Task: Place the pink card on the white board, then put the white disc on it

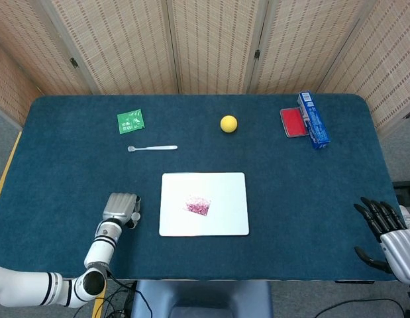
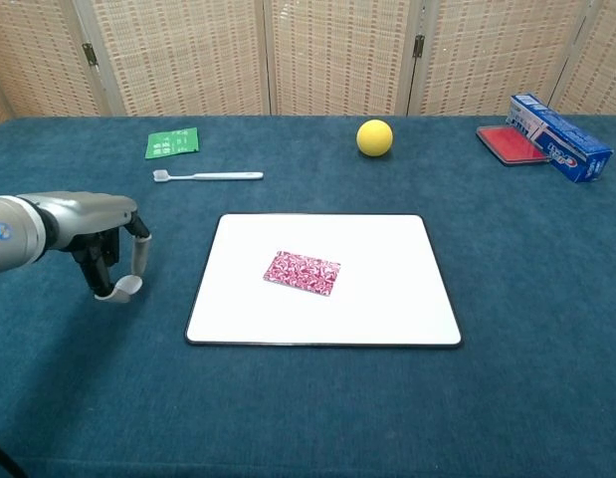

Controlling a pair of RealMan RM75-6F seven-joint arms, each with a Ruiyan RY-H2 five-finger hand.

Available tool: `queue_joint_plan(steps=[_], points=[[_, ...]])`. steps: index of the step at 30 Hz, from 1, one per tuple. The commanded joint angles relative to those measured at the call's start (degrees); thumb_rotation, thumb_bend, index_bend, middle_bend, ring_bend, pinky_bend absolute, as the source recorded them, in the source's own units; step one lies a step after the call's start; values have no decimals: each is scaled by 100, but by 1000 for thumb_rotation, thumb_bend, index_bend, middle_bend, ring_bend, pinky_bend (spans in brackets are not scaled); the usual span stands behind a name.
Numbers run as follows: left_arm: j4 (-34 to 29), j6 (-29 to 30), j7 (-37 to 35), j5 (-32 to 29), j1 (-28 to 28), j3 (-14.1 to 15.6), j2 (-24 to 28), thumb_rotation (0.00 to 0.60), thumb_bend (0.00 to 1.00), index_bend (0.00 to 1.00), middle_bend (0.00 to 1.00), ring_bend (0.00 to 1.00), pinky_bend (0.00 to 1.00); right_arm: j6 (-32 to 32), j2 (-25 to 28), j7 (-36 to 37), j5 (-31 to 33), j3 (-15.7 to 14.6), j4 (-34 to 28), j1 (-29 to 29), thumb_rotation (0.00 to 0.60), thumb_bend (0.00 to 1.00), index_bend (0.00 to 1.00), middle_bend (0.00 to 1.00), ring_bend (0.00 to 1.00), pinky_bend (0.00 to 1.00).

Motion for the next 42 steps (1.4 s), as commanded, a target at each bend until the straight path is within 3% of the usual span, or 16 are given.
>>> queue_joint_plan(steps=[1,10,16,23,33,42], points=[[-338,251,170,-6,-84,-75,114,600,338,577,1000,1000,1000,2,8,27,-8,-4,6,3,600,195,0,0,0,0],[-690,326,700,-338,-669,-489,-67,600,337,576,1000,1000,1000,20,47,185,-8,-6,36,10,600,195,0,0,0,0],[-298,197,1112,-996,-1249,-843,-411,600,337,576,1000,1000,1000,14,81,369,36,9,82,24,600,195,0,0,0,0],[18,218,1472,-1527,-1746,-1046,-742,600,337,575,1000,1000,1000,-2,120,570,30,2,147,50,600,196,0,0,0,0],[538,101,1838,-1991,-2359,-1329,-1175,600,337,575,1000,1000,1000,-38,171,866,62,2,249,89,600,195,0,0,0,0],[1365,-465,2001,-2216,-2807,-1427,-1657,600,336,575,1000,1000,1000,-2,202,1091,80,2,339,83,600,196,0,0,0,0]])
